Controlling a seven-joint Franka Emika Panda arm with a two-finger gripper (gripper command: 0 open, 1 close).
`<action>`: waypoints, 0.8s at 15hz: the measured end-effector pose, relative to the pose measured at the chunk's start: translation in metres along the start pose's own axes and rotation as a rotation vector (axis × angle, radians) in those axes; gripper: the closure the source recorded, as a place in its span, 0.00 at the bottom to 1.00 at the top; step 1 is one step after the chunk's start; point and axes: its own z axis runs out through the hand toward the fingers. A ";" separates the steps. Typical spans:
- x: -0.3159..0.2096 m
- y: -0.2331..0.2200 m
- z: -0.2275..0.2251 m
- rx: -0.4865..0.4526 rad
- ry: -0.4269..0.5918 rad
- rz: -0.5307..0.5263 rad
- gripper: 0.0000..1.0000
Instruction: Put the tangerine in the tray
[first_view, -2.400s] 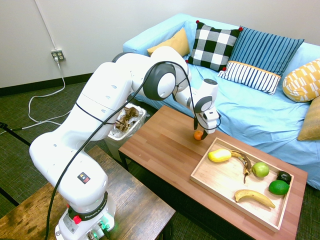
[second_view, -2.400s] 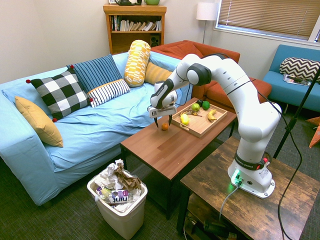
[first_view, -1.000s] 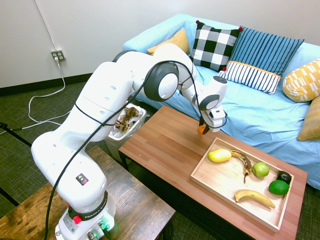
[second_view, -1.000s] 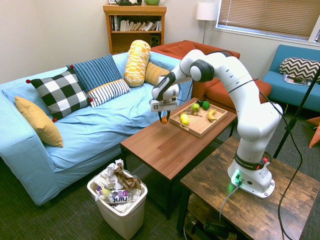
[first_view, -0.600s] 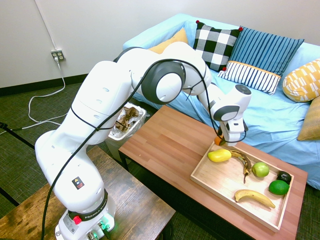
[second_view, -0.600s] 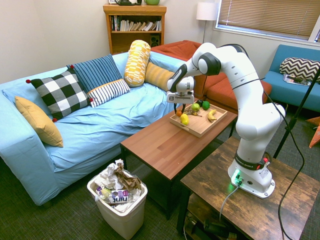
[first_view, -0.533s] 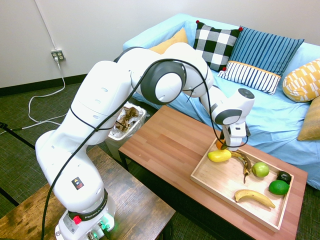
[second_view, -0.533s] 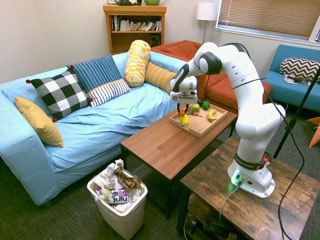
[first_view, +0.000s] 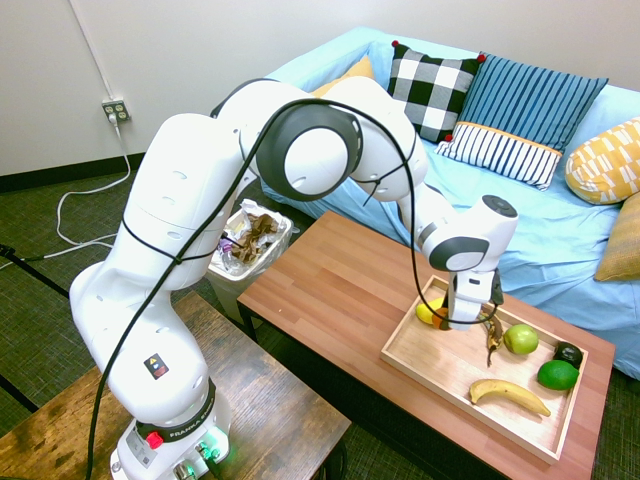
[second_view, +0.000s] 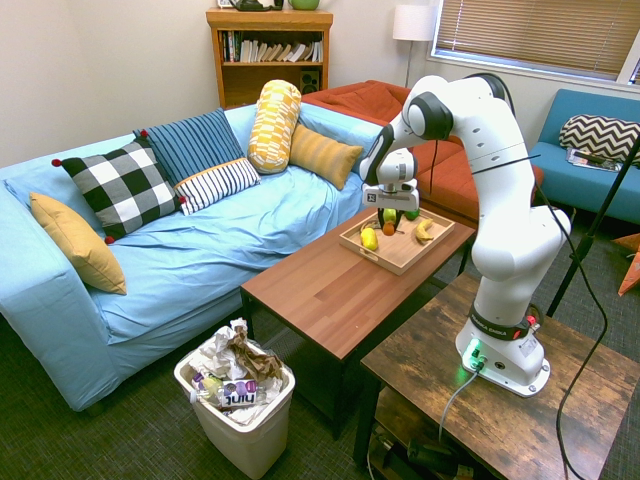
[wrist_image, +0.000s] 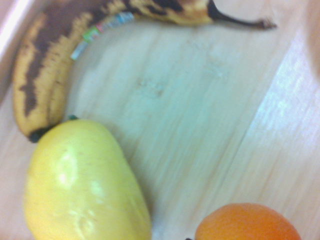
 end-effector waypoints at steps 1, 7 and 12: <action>0.001 0.009 0.008 -0.011 0.001 0.013 1.00; 0.006 0.039 0.044 -0.028 0.013 0.083 1.00; -0.004 0.037 0.063 -0.032 0.006 0.094 0.00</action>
